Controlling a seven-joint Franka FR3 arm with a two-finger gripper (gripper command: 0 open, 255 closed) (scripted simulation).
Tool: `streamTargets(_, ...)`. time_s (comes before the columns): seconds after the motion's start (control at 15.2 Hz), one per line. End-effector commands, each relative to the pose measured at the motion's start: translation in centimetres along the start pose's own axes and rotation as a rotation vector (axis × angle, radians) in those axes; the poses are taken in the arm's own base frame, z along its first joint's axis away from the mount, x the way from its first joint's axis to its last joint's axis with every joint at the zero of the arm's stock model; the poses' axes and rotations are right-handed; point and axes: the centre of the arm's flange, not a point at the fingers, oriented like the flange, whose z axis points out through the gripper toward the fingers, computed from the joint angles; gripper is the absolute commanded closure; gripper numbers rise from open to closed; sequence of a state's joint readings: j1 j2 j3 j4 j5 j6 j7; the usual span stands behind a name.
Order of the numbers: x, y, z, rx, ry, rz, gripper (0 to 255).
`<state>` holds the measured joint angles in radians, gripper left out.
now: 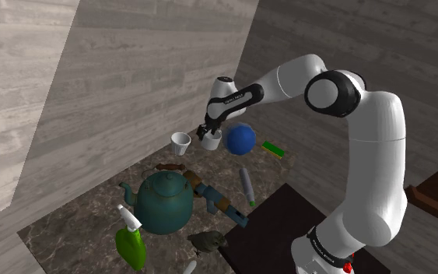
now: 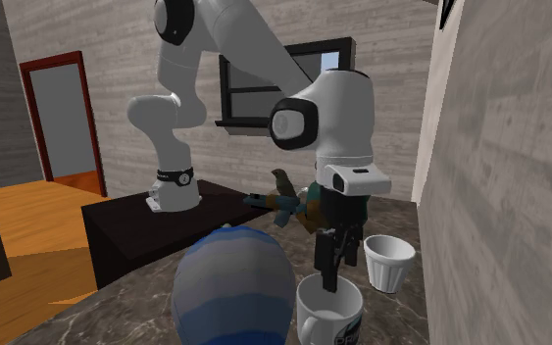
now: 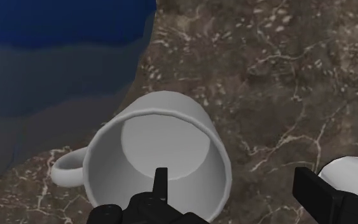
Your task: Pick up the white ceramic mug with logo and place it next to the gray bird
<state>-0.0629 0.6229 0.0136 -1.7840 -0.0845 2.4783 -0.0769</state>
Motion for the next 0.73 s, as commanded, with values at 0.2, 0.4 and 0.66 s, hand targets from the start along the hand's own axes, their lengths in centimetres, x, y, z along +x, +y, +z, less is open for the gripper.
streamTargets(0.2, 0.1, 0.2, 2.7, 0.000, 0.000, 0.000, 0)
streamTargets(0.4, 0.1, 0.2, 3.0, 0.000, 0.000, 0.000, 0)
streamTargets(0.66, 0.1, 0.2, 3.0, 0.000, 0.000, 0.000, 0)
